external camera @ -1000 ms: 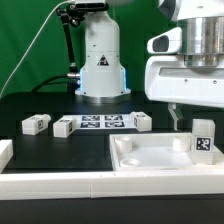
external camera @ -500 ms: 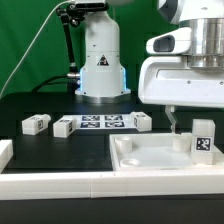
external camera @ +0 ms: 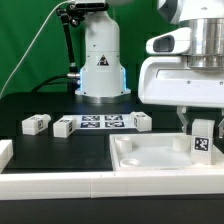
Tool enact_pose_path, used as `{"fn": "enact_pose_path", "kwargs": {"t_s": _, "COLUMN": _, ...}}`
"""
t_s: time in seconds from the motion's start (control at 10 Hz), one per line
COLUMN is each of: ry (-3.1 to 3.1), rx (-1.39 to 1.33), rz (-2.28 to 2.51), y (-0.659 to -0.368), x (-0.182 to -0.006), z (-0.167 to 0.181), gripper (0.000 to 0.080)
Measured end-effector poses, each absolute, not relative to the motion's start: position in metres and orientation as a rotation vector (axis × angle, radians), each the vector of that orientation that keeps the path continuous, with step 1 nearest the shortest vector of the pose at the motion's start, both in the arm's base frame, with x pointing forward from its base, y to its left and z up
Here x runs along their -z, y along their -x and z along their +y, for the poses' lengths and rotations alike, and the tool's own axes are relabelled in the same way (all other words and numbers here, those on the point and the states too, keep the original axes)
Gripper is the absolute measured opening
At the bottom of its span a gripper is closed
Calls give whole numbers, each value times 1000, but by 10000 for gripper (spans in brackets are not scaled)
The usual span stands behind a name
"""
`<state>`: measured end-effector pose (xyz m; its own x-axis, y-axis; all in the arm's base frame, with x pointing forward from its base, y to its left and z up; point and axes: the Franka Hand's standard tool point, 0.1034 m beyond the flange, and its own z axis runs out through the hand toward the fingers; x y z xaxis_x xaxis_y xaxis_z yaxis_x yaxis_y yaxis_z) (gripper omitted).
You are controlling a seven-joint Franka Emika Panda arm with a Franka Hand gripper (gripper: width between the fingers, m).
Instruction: Assemble one leg
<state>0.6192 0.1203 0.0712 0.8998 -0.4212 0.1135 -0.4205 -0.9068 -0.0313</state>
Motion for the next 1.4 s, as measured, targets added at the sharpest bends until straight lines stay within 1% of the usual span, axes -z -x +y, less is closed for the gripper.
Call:
{"fn": "enact_pose_path", "kwargs": {"t_s": 0.3, "ry": 3025, "rx": 183, "rz": 789, "y": -619, "x": -71, "z": 119, "gripper": 289}}
{"fn": "enact_pose_path", "kwargs": {"t_s": 0.6, "ry": 2834, "rx": 190, "rz": 1258, "y": -620, "x": -71, "z": 119, "gripper": 290}}
{"fn": "enact_pose_path", "kwargs": {"t_s": 0.8, "ry": 2591, "rx": 212, "rz": 1625, "y": -621, "x": -71, "z": 117, "gripper": 291}}
{"fn": "enact_pose_path", "kwargs": {"t_s": 1.2, "ry": 2085, "rx": 155, "rz": 2136, "y": -623, "x": -69, "z": 119, "gripper": 295}}
{"fn": "enact_pose_path", "kwargs": {"t_s": 1.4, "ry": 1827, "rx": 126, "rz": 2318, "y": -623, "x": -68, "z": 121, "gripper": 297}}
